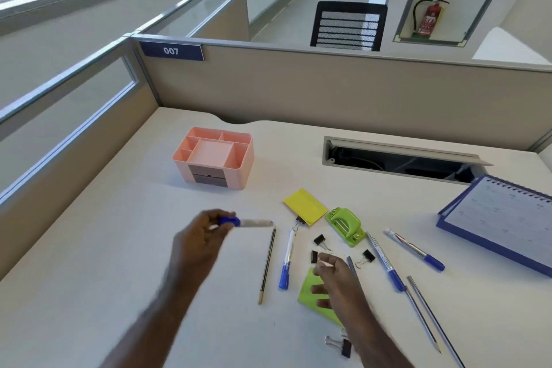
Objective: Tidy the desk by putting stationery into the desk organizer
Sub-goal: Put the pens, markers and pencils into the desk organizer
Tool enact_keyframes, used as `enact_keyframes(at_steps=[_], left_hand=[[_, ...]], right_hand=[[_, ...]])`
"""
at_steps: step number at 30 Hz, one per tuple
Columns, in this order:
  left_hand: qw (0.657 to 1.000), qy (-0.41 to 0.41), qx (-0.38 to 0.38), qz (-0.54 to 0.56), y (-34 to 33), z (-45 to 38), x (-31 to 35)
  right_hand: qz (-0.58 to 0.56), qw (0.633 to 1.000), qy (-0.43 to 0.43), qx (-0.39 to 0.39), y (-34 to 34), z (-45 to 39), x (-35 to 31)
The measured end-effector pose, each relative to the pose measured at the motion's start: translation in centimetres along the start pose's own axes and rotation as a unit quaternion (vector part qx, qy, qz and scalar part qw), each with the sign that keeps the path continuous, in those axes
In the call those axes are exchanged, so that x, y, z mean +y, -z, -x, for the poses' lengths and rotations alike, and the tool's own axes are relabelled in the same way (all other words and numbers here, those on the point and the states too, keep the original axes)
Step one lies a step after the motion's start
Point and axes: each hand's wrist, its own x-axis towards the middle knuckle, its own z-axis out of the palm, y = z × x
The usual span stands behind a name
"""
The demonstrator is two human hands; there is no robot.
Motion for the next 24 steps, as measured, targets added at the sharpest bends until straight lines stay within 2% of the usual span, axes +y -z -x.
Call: enact_keyframes(at_steps=[3, 6, 11, 14, 21, 24], left_hand=[[0.994, -0.038, 0.075, -0.069, 3.5, -5.4, -0.1], [0.976, -0.097, 0.138, -0.139, 6.3, -10.7, 0.0], [0.946, -0.133, 0.207, -0.211, 8.5, -17.7, 0.0], [0.936, -0.136, 0.209, -0.248, 8.3, -20.5, -0.1], [0.941, -0.084, 0.18, -0.274, 6.3, -24.5, -1.2], [0.94, -0.042, 0.151, -0.304, 5.5, -25.9, -1.9]], right_hand=[[0.114, 0.989, 0.086, 0.035, 1.4, -0.1, 0.7], [0.224, 0.963, 0.145, 0.047, 3.2, -0.1, 1.5], [0.301, 0.937, 0.167, 0.052, 5.6, -0.6, 2.9], [0.31, 0.933, 0.174, 0.061, 6.5, -0.7, 3.4], [0.278, 0.941, 0.153, 0.114, 8.5, -0.6, 4.0], [0.257, 0.955, 0.117, 0.089, 9.8, -0.7, 4.0]])
